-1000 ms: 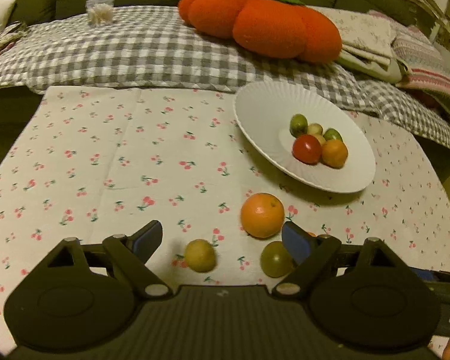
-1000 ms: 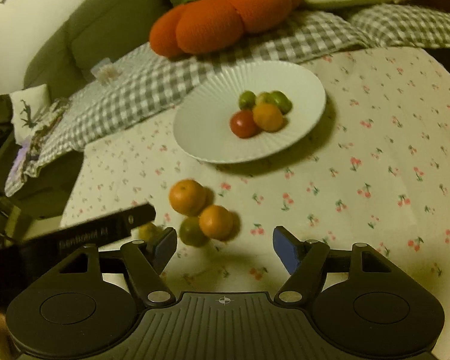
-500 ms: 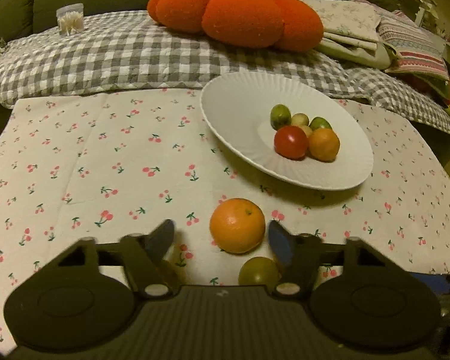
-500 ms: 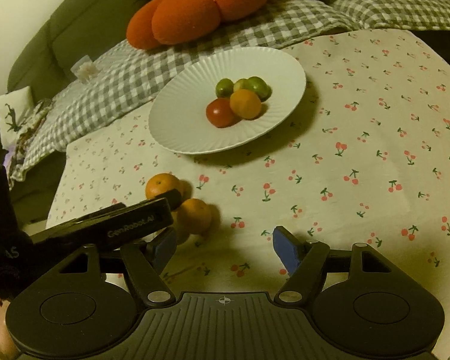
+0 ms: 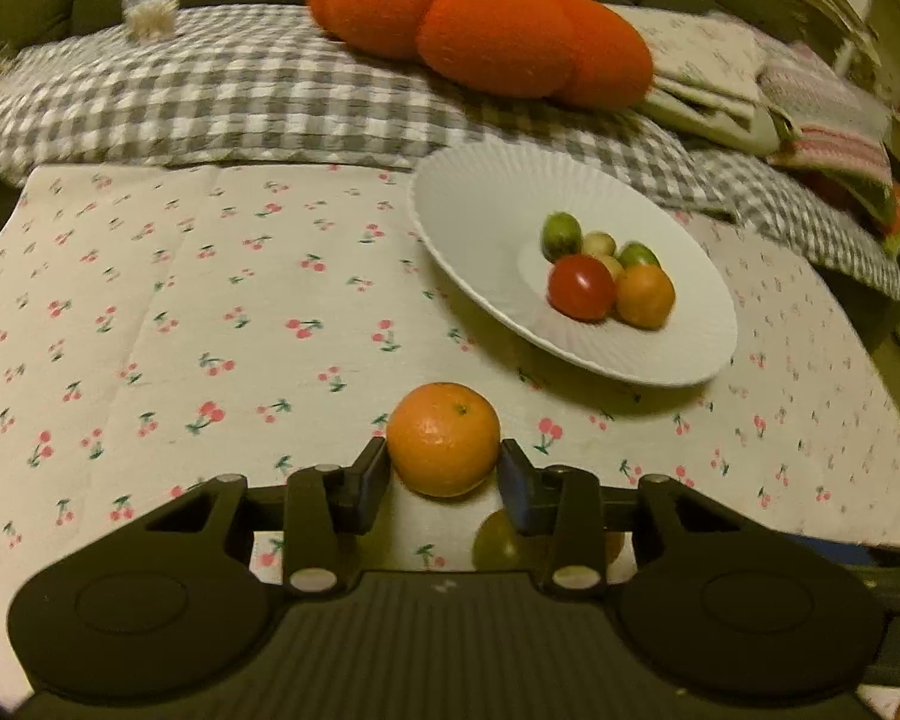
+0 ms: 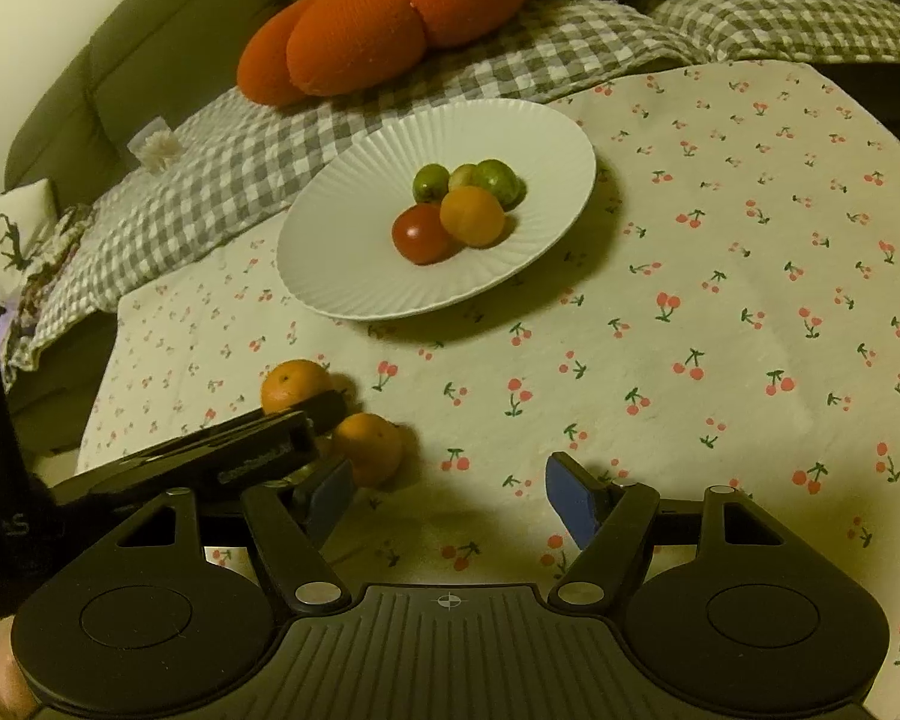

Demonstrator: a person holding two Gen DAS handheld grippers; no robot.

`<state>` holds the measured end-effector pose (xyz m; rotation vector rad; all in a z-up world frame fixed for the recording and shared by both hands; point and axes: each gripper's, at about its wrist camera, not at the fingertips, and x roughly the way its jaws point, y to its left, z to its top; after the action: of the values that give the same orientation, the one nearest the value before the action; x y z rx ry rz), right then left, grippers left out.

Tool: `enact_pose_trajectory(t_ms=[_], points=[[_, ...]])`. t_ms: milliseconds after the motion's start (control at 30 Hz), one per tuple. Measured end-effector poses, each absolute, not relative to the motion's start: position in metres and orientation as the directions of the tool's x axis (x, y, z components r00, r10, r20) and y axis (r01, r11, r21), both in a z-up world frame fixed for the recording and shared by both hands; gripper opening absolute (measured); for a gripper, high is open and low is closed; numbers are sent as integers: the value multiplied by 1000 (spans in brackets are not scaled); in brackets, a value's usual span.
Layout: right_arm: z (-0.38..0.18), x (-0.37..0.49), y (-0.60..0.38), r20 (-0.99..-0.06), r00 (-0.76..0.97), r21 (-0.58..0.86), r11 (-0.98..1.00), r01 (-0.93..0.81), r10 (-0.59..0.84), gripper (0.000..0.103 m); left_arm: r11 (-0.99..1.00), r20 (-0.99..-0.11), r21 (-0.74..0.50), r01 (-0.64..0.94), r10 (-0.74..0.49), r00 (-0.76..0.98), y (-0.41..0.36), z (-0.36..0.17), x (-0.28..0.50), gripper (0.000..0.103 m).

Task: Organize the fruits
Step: 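Grasp an orange with the left tool while the right tool grasps another orange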

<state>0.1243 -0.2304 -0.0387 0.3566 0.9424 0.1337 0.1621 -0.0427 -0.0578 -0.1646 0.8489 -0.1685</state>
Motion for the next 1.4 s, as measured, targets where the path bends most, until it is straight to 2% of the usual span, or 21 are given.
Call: enact_pose_trajectory(t_ms=[233,533,733,800,833,967,1400], points=[[-40,126,-229,-748,598,375,927,25,287,72,969,-732,-246,6,-190,655,-15,-51,154,37],[-56,139,-221,-732,569,487,872,53,374,70,963,-731,-267,-30,-182,658,6,-45,141,37],[-62,150,-211,-715,565,533,844,60,412,52,962,-733,-268,-52,-168,660,21,-44,137,37],[-66,152,-210,-718,561,538,840,73,411,39,962,-732,-269,-54,-168,661,23,-44,136,37],[-67,152,-210,-718,560,542,837,77,414,37,962,-731,-268,-54,-166,662,24,-44,135,37],[-66,152,-211,-711,569,543,837,72,413,32,962,-730,-270,-50,-170,662,24,-44,135,37],[-53,146,-213,-701,591,525,850,48,399,31,960,-721,-277,-36,-183,668,19,-37,135,37]])
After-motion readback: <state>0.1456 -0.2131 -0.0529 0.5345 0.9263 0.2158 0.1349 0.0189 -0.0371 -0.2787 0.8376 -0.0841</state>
